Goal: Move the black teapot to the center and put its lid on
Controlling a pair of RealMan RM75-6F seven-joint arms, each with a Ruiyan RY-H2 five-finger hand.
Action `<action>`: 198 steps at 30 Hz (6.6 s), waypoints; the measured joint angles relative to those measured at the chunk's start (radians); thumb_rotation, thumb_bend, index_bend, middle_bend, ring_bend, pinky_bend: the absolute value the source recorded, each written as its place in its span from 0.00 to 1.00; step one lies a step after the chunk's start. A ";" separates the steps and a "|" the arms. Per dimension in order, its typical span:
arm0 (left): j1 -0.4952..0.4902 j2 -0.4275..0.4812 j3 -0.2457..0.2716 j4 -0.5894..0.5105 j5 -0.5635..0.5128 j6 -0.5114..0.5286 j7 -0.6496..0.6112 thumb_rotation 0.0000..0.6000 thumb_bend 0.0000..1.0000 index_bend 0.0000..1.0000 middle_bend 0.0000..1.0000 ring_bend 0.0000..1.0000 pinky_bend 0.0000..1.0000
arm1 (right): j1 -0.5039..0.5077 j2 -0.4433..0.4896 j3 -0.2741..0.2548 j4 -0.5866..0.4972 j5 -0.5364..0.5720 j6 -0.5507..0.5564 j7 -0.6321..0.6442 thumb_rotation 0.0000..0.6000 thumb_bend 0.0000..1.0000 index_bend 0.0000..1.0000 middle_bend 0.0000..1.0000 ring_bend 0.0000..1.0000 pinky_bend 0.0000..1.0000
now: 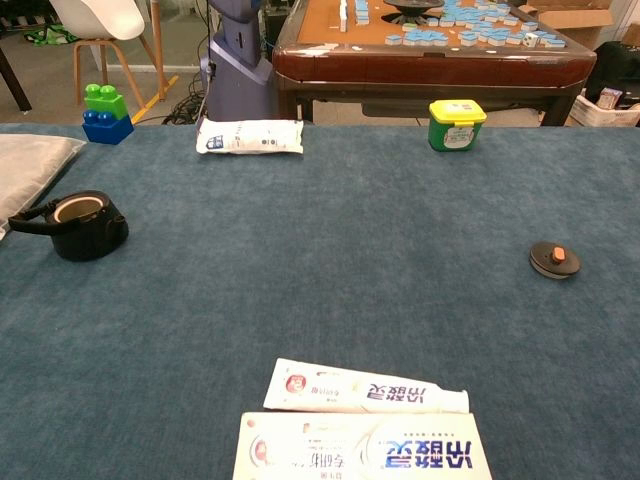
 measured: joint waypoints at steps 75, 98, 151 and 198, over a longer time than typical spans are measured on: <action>-0.336 -0.066 -0.098 0.081 -0.215 -0.424 -0.029 1.00 0.44 0.23 0.00 0.00 0.00 | 0.183 0.192 0.078 -0.305 0.111 -0.195 -0.188 1.00 0.52 0.12 0.00 0.00 0.00; -0.384 -0.196 -0.098 0.312 -0.167 -0.416 -0.181 1.00 0.44 0.33 0.00 0.00 0.00 | 0.171 0.226 0.067 -0.356 0.128 -0.173 -0.247 1.00 0.51 0.12 0.00 0.00 0.00; -0.305 -0.366 -0.039 0.598 -0.086 -0.254 -0.253 1.00 0.50 0.21 0.00 0.00 0.00 | 0.159 0.256 0.025 -0.408 0.087 -0.174 -0.242 1.00 0.52 0.12 0.00 0.00 0.00; -0.270 -0.521 -0.033 0.841 -0.044 -0.173 -0.320 1.00 0.51 0.29 0.00 0.00 0.00 | 0.131 0.267 0.004 -0.411 0.051 -0.163 -0.209 1.00 0.51 0.12 0.00 0.00 0.00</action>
